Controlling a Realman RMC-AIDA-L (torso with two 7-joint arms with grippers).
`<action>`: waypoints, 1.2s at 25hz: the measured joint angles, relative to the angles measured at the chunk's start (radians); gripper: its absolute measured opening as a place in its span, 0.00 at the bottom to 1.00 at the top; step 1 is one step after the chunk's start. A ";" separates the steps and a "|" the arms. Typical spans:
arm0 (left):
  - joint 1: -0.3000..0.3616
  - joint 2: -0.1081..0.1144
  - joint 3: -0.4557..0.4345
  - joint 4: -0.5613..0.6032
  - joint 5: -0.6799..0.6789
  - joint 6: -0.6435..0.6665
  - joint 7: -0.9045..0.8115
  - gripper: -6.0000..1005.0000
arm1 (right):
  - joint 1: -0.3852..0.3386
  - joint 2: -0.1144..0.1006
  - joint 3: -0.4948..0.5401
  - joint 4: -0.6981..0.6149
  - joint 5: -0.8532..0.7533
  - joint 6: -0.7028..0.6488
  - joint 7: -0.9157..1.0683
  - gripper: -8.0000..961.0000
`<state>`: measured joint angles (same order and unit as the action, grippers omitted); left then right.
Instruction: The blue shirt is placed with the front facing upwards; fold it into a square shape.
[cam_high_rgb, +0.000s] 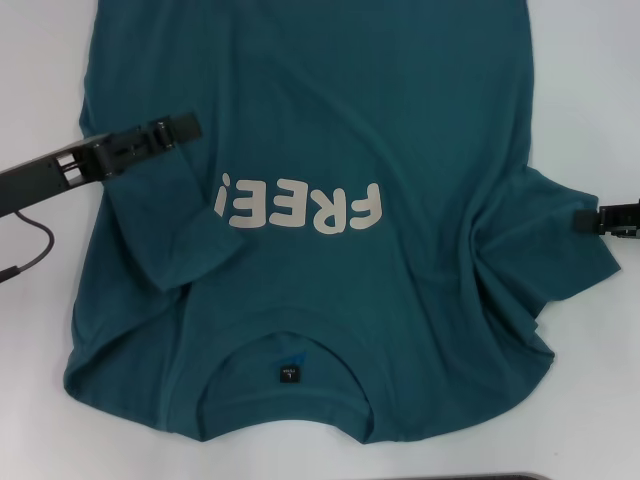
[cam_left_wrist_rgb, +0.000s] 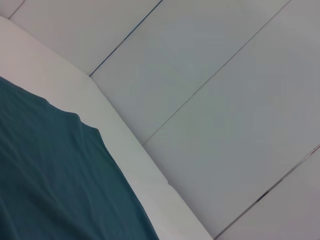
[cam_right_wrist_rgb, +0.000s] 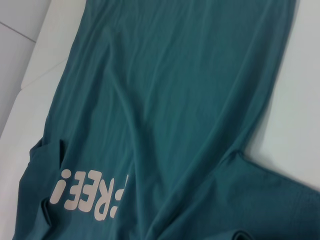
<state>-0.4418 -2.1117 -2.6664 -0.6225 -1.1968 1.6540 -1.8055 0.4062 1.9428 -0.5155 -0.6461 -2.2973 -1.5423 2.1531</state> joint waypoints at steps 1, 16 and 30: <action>0.000 0.000 0.000 0.000 0.000 0.000 0.000 0.79 | 0.000 0.000 0.000 0.000 0.000 0.000 0.000 0.41; -0.002 0.002 0.000 0.000 -0.001 -0.012 0.001 0.79 | -0.011 0.002 0.016 0.002 0.003 0.014 -0.013 0.01; -0.012 0.003 0.000 -0.002 -0.001 -0.003 -0.002 0.79 | -0.100 -0.007 0.126 -0.009 0.008 -0.016 -0.047 0.02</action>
<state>-0.4534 -2.1090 -2.6661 -0.6241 -1.1981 1.6509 -1.8073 0.3066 1.9363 -0.3894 -0.6549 -2.2892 -1.5583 2.1064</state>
